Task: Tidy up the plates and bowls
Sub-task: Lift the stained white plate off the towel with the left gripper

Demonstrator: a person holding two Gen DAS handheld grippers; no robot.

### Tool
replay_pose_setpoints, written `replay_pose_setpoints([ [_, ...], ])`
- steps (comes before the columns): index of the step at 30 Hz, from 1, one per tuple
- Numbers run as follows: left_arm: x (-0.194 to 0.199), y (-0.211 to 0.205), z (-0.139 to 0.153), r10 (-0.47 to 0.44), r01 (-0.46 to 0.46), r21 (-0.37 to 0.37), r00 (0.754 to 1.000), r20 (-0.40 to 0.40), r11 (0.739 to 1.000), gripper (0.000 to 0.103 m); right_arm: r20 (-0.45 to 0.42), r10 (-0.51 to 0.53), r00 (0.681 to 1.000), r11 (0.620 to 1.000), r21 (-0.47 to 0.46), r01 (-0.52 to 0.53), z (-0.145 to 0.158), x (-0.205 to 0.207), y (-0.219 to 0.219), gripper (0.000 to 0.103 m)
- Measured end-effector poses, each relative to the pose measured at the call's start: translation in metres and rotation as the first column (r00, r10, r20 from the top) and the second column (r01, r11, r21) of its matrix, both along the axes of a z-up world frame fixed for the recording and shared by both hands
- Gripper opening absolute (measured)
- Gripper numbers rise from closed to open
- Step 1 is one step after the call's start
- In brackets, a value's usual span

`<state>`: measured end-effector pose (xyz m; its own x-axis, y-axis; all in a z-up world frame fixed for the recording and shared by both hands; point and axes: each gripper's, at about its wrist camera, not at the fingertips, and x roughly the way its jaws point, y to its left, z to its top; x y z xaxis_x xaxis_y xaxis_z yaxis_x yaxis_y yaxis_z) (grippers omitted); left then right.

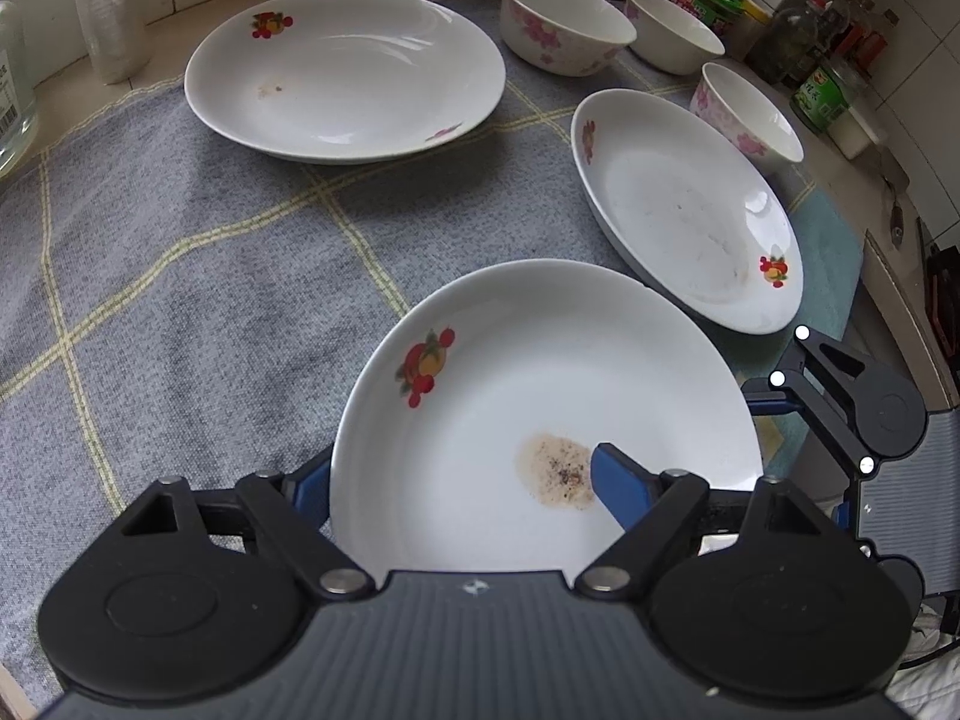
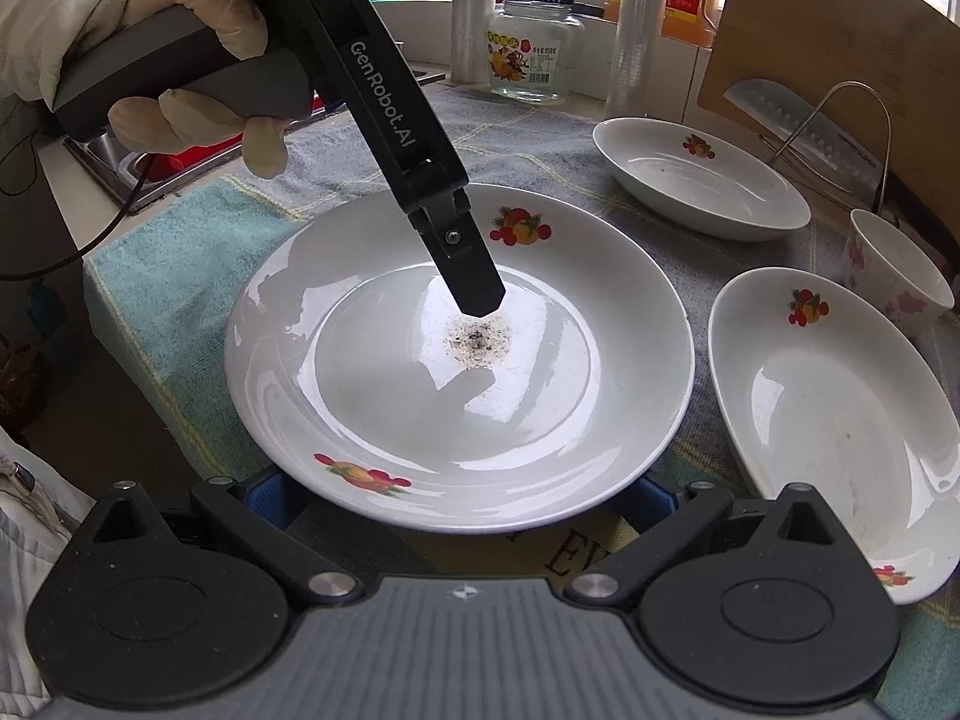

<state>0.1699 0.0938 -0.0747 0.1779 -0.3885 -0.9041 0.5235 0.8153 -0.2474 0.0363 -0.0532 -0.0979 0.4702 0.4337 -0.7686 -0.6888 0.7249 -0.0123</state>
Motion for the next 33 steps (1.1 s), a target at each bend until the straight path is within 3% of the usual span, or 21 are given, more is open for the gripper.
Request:
replay_pose_setpoints([
  [33, -0.003, 0.014, 0.009, 0.016, -0.016, -0.014, 1.000, 0.022, 1.000, 0.085, 0.002, -0.015, 1.000, 1.000, -0.018, 0.015, 0.006, 0.002, 0.004, 0.103],
])
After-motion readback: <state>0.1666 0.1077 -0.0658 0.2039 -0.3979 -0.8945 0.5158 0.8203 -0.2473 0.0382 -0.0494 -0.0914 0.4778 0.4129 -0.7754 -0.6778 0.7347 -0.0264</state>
